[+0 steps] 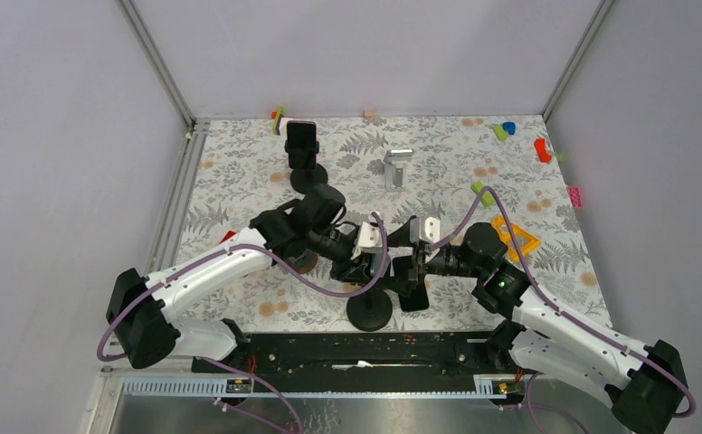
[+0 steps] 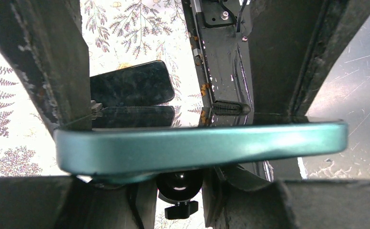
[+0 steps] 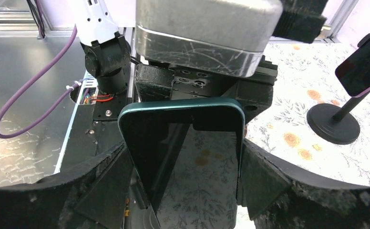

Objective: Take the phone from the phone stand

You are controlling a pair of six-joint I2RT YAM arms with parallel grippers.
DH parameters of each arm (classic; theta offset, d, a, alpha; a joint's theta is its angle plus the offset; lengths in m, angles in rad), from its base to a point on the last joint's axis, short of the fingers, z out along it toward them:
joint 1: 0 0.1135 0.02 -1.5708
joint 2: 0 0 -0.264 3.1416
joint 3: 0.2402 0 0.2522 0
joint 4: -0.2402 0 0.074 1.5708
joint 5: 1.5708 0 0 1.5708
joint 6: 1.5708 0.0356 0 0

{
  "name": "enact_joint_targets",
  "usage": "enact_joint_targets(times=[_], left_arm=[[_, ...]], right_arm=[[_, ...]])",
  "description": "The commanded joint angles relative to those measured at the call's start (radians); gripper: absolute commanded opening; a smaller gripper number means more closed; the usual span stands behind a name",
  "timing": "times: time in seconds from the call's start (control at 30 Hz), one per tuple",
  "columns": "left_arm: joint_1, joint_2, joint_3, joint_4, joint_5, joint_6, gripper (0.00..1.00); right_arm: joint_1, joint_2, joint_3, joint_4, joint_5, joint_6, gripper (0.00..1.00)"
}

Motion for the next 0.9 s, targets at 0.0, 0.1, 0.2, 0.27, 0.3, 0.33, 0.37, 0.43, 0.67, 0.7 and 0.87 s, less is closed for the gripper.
enact_joint_targets(times=[0.0,0.1,0.2,0.27,0.3,0.33,0.37,0.43,0.67,0.7,0.87], left_arm=[[0.007,0.018,-0.001,-0.011,-0.025,0.002,0.00],[0.007,0.003,-0.023,0.038,-0.038,-0.033,0.09],[0.006,-0.036,-0.079,0.148,-0.074,-0.099,0.53],[0.006,-0.074,-0.138,0.250,-0.078,-0.146,0.97],[0.007,-0.092,-0.166,0.300,-0.064,-0.167,0.99],[0.006,-0.107,-0.190,0.340,-0.051,-0.185,0.99],[0.006,-0.119,-0.210,0.378,-0.043,-0.204,0.99],[0.005,-0.135,-0.244,0.437,-0.037,-0.237,0.99],[-0.009,-0.168,-0.303,0.610,-0.084,-0.371,0.99],[-0.017,-0.176,-0.307,0.631,-0.106,-0.379,0.99],[-0.072,-0.211,-0.337,0.709,-0.247,-0.416,0.99]], right_arm=[[0.004,0.009,0.008,-0.023,0.001,-0.054,0.63],[0.004,-0.004,0.011,-0.063,0.013,-0.079,0.37],[0.004,-0.024,-0.011,-0.051,0.036,-0.067,0.08],[0.004,-0.034,-0.044,-0.006,0.053,-0.031,0.03],[0.004,-0.036,-0.065,0.028,0.063,-0.006,0.00],[0.004,-0.039,-0.083,0.061,0.072,0.017,0.00],[0.004,-0.041,-0.096,0.086,0.081,0.038,0.00],[0.004,-0.045,-0.118,0.135,0.105,0.072,0.00],[0.004,-0.061,-0.140,0.162,0.208,0.187,0.00],[0.004,-0.066,-0.140,0.158,0.231,0.201,0.00],[0.004,-0.110,-0.140,0.122,0.327,0.266,0.00]])
